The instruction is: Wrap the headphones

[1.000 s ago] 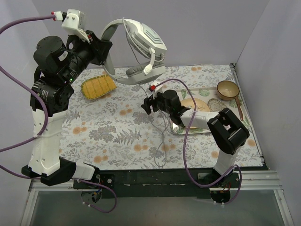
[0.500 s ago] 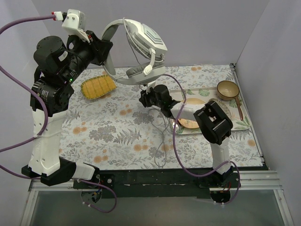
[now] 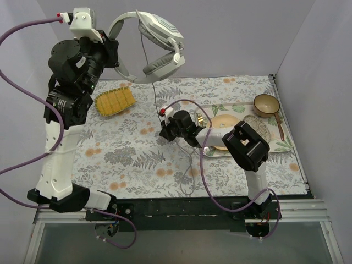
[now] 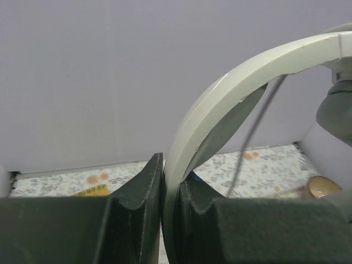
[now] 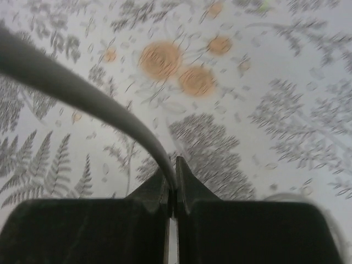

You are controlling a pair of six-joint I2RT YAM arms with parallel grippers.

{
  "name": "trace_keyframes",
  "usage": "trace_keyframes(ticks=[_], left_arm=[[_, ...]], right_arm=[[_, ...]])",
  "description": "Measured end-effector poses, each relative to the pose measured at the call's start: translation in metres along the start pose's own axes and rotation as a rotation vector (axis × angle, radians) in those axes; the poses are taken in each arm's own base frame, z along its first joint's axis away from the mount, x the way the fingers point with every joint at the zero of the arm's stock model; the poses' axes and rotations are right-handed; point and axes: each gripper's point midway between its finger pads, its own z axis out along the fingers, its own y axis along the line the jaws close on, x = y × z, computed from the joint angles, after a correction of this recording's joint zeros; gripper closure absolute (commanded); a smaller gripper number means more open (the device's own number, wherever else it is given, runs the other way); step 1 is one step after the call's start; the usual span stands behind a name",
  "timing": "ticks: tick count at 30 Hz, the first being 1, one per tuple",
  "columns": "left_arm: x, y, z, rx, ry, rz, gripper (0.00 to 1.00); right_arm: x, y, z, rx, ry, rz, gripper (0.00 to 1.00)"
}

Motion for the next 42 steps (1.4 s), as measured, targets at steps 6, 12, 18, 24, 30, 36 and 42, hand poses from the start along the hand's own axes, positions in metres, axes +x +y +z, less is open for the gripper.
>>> trace_keyframes(ticks=[6,12,18,24,30,36,42], left_arm=[[0.018,0.047,0.044,-0.210,-0.039,0.146,1.00],[0.064,0.107,0.093,-0.392,0.000,0.265,1.00],[0.131,0.151,0.110,-0.517,0.075,0.447,1.00],[0.211,0.181,0.112,-0.569,0.169,0.711,1.00],[0.287,0.197,0.101,-0.524,0.326,0.891,1.00],[0.306,0.177,0.087,-0.393,0.362,0.904,1.00],[0.326,0.115,0.047,-0.169,0.400,0.963,1.00]], right_arm=[[0.041,0.050,-0.033,-0.095,0.132,-0.054,0.99],[0.042,0.090,-0.056,-0.158,0.189,-0.178,0.99],[0.041,0.123,-0.092,-0.230,0.254,-0.260,0.99],[-0.017,0.125,-0.141,-0.207,0.157,-0.323,0.99],[-0.093,0.103,-0.183,-0.074,-0.002,-0.365,0.99],[-0.137,0.032,-0.205,0.144,-0.071,-0.315,0.99],[-0.181,-0.021,-0.221,0.276,-0.129,-0.284,0.99]])
